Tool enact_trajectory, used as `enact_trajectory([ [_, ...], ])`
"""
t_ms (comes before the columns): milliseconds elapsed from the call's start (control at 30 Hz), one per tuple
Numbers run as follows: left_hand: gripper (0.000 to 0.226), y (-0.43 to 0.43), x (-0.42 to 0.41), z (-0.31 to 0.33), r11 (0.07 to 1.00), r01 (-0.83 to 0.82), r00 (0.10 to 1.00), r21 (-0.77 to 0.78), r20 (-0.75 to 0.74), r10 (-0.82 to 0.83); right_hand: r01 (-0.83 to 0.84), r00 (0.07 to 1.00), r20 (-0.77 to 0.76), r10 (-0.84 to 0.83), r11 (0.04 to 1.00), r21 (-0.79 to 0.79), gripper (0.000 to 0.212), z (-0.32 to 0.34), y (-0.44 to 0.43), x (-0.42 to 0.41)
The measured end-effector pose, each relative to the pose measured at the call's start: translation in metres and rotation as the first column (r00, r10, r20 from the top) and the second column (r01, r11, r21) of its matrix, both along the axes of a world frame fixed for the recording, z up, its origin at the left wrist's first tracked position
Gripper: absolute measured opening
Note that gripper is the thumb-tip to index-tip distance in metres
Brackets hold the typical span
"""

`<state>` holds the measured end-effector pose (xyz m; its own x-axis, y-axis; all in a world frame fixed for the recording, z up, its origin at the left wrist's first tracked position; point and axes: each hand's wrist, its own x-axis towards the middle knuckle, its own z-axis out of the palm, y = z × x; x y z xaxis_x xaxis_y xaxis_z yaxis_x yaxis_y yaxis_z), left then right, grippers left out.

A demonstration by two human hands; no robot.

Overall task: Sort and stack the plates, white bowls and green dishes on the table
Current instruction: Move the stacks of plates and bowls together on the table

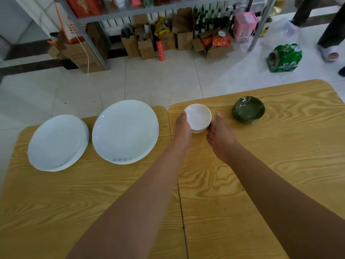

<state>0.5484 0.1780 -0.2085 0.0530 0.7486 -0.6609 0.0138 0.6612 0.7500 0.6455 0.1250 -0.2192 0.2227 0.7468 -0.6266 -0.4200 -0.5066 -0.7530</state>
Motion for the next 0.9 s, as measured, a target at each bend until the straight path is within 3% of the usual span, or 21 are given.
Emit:
enact_trajectory([
  [167,0.046,0.008,-0.011,-0.007,0.999,-0.049,0.999,-0.019,0.009,0.049,0.021,0.993,0.115,-0.011,0.996,-0.082,0.083,0.006,0.024,0.008],
  [300,0.051,0.010,-0.009,-0.008,0.993,-0.076,0.994,-0.087,0.074,0.083,-0.010,0.994,0.104,0.022,0.993,-0.114,0.048,0.009,0.046,0.018],
  [500,0.056,0.011,-0.009,-0.006,0.993,-0.086,0.990,-0.082,0.108,0.095,-0.027,0.994,0.103,0.041,0.991,-0.130,0.067,0.009,0.042,0.018],
  [567,0.053,0.016,-0.010,-0.001,1.000,-0.018,1.000,0.013,-0.019,0.018,0.002,0.996,0.087,0.010,0.990,-0.142,0.069,0.011,0.040,0.019],
  [600,0.051,0.020,-0.010,0.005,0.993,0.064,0.987,0.102,-0.157,-0.047,0.031,0.997,0.078,-0.019,0.988,-0.149,0.071,0.011,0.039,0.019],
  [700,0.052,0.037,-0.012,0.020,0.855,0.420,0.837,0.303,-0.494,-0.236,0.120,0.990,0.096,-0.107,0.983,-0.139,0.074,0.009,0.032,0.016],
  [767,0.058,0.049,-0.007,0.025,0.806,0.543,0.756,0.234,-0.555,-0.347,0.114,0.988,0.117,-0.101,0.987,-0.112,0.076,0.011,0.031,0.013],
  [900,0.069,0.059,0.001,0.026,0.826,0.560,0.736,0.065,-0.497,-0.459,-0.012,0.985,0.168,0.028,0.995,-0.095,0.079,0.009,0.044,0.015],
])
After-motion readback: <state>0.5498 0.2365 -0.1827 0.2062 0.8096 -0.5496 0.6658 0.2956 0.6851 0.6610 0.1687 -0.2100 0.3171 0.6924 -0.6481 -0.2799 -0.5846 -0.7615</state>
